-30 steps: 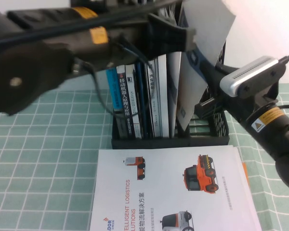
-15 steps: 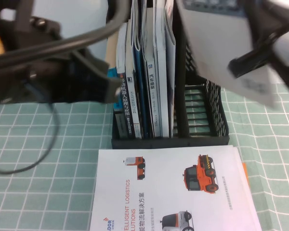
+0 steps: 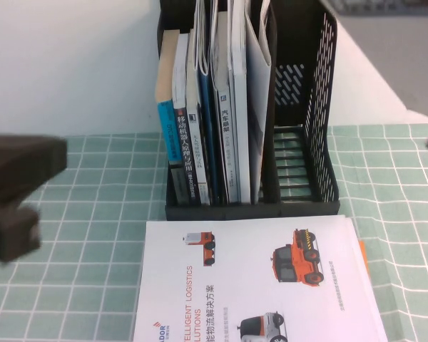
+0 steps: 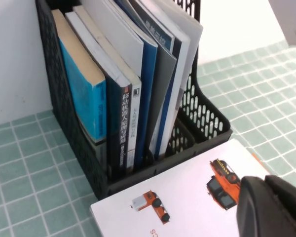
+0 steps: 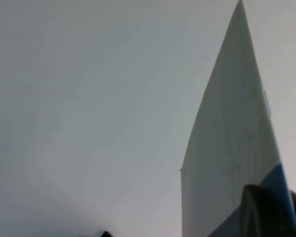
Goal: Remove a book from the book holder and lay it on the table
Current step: Place the picked book on the book
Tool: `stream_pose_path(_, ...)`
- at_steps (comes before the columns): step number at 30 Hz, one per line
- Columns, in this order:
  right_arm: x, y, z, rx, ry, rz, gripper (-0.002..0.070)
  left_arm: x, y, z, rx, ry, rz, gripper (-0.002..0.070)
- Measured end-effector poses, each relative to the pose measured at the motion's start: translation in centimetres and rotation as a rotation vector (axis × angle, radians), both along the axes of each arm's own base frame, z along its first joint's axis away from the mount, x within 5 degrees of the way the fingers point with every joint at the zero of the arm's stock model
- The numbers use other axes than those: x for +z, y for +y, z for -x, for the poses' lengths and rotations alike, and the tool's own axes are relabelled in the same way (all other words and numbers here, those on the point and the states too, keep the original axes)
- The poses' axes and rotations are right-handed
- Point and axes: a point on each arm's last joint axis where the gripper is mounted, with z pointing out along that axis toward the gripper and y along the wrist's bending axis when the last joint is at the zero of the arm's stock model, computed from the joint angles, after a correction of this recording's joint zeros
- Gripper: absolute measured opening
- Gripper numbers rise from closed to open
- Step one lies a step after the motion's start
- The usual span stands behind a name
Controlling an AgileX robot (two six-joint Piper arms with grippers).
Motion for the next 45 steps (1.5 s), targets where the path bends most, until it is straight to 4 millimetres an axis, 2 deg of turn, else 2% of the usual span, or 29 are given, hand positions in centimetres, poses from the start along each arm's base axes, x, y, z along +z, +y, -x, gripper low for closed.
stream_pose_path(5, -0.1, 0.3, 2.3, 0.122, -0.005, 0.151, 0.0008, -3.2, 1.6, 1.9, 0.003, -0.019, 0.065, -0.0003)
stream_pose_path(10, -1.2, 1.2, 3.7, 0.298, 0.079, 0.251, 0.0008, -6.7, 2.5, 3.0, 0.015, 0.005, 0.104, -0.0003)
stream_pose_path(13, -2.4, 1.7, 3.9, 0.366, 0.143, 0.342, 0.0008, -8.0, 2.8, 3.5, 0.013, -0.006, 0.139, -0.0003)
stream_pose_path(17, -4.0, 2.4, 3.0, 0.41, 0.251, 0.397, 0.0008, -9.1, 2.7, 3.5, 0.002, -0.03, 0.156, -0.0003)
stream_pose_path(25, -8.3, 4.4, -0.8, 0.433, 0.307, 0.546, 0.0008, -9.3, 2.6, 3.3, -0.001, -0.05, 0.176, -0.0003)
stream_pose_path(33, -12.4, 5.9, -3.8, 0.44, 0.354, 0.597, 0.0008, -9.3, 2.6, 3.3, 0.001, -0.055, 0.171, -0.0003)
stream_pose_path(36, -13.8, 6.5, -4.4, 0.45, 0.389, 0.611, 0.0008, -9.3, 2.6, 3.3, 0.001, -0.056, 0.17, -0.0003)
stream_pose_path(45, -17.8, 9.2, -4.3, 0.481, 0.553, 0.673, 0.0008, -9.3, 2.6, 3.3, 0.001, -0.056, 0.17, -0.0003)
